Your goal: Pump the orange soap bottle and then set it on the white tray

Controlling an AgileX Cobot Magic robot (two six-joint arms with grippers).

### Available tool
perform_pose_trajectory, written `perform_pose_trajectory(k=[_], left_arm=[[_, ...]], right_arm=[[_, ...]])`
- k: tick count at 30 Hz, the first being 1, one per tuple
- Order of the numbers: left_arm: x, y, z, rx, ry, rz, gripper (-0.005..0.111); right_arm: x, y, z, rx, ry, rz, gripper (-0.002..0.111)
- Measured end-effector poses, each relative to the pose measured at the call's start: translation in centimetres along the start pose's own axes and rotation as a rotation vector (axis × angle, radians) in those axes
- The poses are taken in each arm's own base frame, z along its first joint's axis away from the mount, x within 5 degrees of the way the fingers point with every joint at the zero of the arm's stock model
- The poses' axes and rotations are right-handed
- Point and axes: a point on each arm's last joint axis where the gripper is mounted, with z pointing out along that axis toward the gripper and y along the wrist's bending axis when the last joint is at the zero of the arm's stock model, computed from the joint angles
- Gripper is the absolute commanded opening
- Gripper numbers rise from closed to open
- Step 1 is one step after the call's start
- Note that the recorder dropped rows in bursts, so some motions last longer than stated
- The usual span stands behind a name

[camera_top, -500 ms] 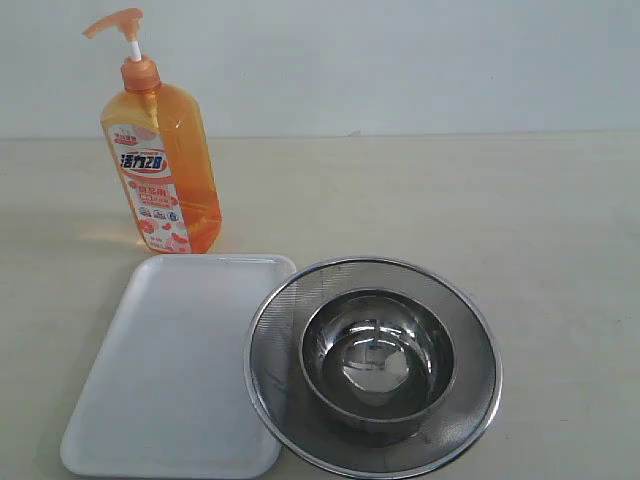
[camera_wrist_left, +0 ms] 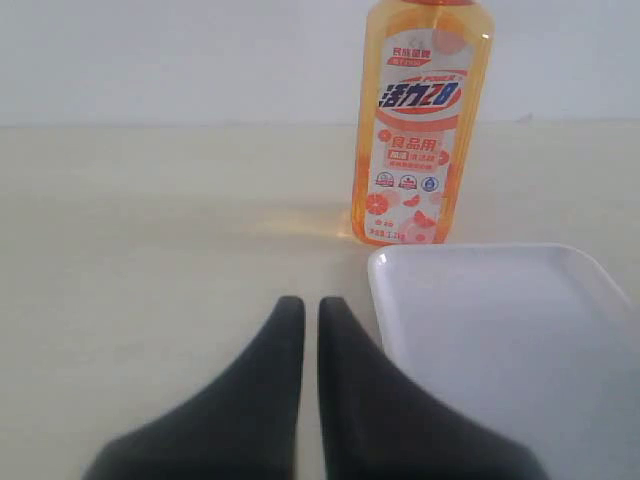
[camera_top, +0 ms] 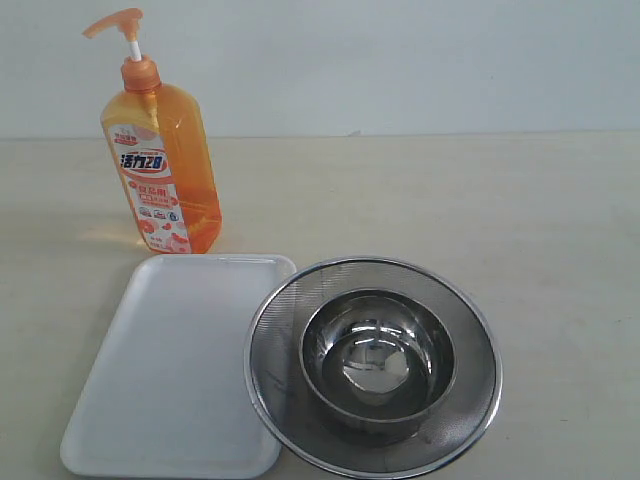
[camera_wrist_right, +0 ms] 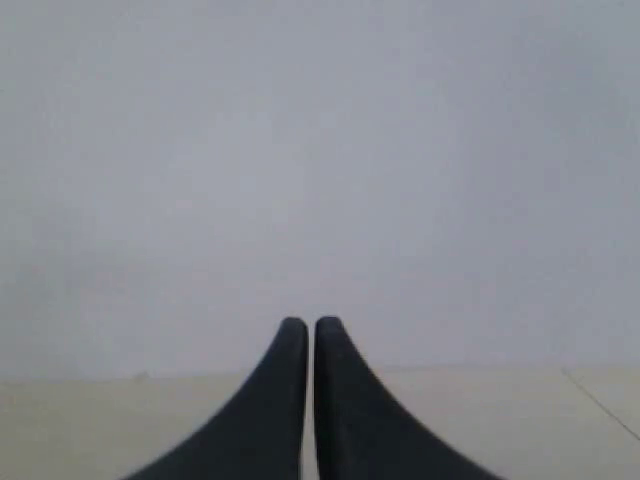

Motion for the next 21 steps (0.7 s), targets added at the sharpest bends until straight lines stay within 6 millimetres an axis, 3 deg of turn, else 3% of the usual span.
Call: perform_pose_trajectory(k=[2,6,8,10,15,21], left_arm=[[0.0,0.0,0.0,0.000,0.000,0.000,0.005],[0.0,0.0,0.0,0.000,0.000,0.000,0.005],[0.0,0.0,0.0,0.000,0.000,0.000,0.005],[0.0,0.0,0.0,0.000,0.000,0.000,0.005],[0.0,0.0,0.0,0.000,0.000,0.000,0.005],[0.0,0.0,0.0,0.000,0.000,0.000,0.005]], right_arm=[[-0.4,0.0,0.0,0.003,-0.006,0.025,0.000],[-5.6,0.2,1.7,0.000,-0.001,-0.033,0.000],[-8.1,0.4,4.3,-0.006,0.093,-0.040,0.000],[-9.7,0.5,8.5,-0.010,0.221,-0.045,0.000],[-9.2,0.4,14.5,0.008,0.253,-0.028,0.000],[-9.5,0.3,15.7,0.029,0.173,0.091,0.000]])
